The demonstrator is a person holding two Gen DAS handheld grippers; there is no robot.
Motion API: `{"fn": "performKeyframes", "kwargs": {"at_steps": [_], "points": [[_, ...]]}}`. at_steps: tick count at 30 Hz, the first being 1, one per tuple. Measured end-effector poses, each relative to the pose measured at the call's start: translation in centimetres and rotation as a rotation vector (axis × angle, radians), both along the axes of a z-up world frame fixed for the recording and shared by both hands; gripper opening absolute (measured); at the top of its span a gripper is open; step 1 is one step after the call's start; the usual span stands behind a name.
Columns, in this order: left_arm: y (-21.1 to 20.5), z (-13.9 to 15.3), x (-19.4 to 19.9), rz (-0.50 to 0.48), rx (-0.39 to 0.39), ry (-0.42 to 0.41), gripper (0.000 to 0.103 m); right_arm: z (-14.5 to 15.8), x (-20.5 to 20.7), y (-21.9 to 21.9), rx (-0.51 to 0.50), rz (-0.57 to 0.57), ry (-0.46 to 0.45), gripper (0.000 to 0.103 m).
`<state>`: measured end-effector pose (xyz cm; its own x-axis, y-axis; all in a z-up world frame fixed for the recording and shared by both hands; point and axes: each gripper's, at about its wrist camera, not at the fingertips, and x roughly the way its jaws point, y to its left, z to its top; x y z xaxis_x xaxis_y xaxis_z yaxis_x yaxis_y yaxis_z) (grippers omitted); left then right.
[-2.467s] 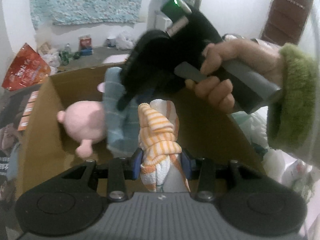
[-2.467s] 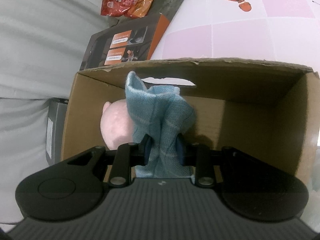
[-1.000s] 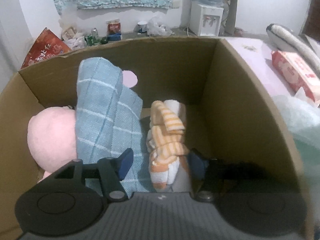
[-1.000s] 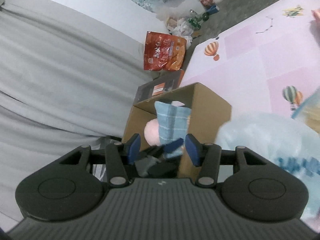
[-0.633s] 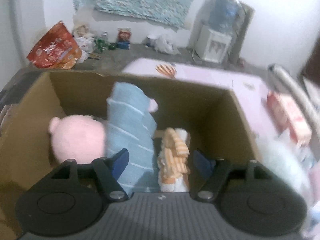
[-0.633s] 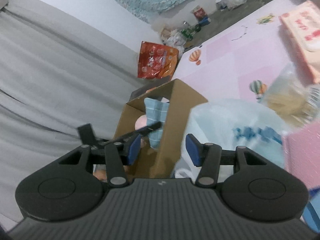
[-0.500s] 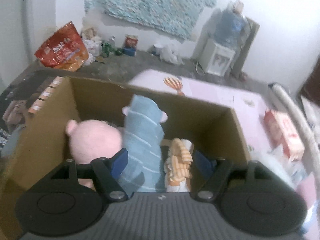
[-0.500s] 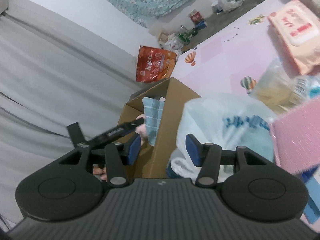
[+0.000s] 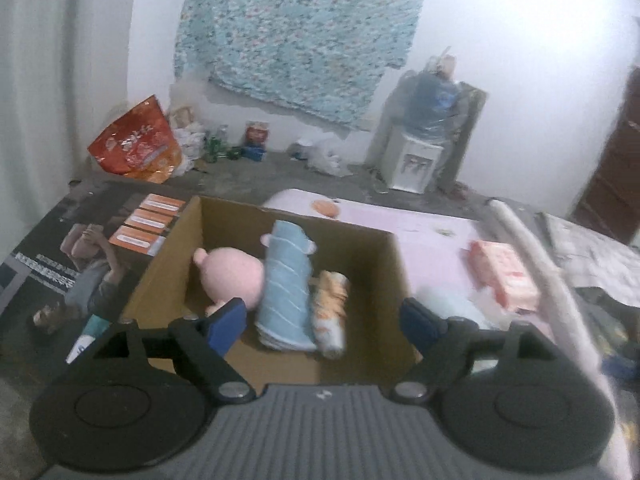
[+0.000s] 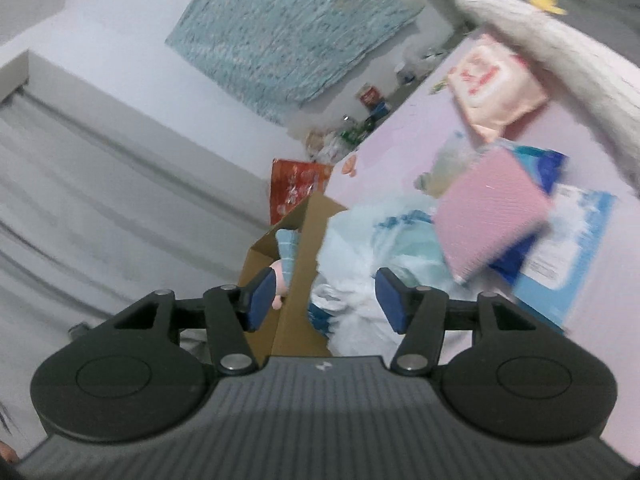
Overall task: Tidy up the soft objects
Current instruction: 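Move both grippers back toward the pink sponge and white bag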
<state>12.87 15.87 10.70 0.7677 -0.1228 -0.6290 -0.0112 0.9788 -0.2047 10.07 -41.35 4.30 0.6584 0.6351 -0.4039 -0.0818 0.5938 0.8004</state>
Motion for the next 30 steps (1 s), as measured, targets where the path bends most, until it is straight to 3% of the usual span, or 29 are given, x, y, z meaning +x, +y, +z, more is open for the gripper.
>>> {"fn": "performKeyframes", "kwargs": {"at_steps": [7, 9, 12, 18, 24, 27, 30], "points": [[-4.5, 0.2, -5.7, -0.109, -0.011, -0.101, 0.092, -3.2, -3.7, -3.5, 0.061, -0.098, 0.027, 0.057], [-6.6, -0.6, -6.2, -0.167, 0.016, -0.098, 0.092, -4.0, -3.9, -4.2, 0.064, -0.121, 0.04, 0.058], [-10.9, -2.1, -6.4, -0.25, 0.085, -0.097, 0.092, -5.0, -3.6, -5.1, 0.051, -0.156, 0.058, 0.058], [-18.6, -3.7, -5.9, -0.433, 0.115, -0.161, 0.092, -7.1, 0.3, -6.4, 0.023, -0.179, 0.12, 0.058], [-26.6, -7.3, -2.0, -0.58, 0.291, -0.119, 0.09, -8.5, 4.9, -7.2, -0.019, -0.199, 0.153, 0.06], [-30.1, -10.7, 0.3, -0.622, 0.394, -0.06, 0.09, -9.4, 7.2, -7.0, -0.092, -0.168, 0.175, 0.066], [-32.5, -13.5, 2.0, -0.661, 0.485, -0.011, 0.085, -10.2, 9.0, -6.8, -0.103, -0.121, 0.188, 0.067]]}}
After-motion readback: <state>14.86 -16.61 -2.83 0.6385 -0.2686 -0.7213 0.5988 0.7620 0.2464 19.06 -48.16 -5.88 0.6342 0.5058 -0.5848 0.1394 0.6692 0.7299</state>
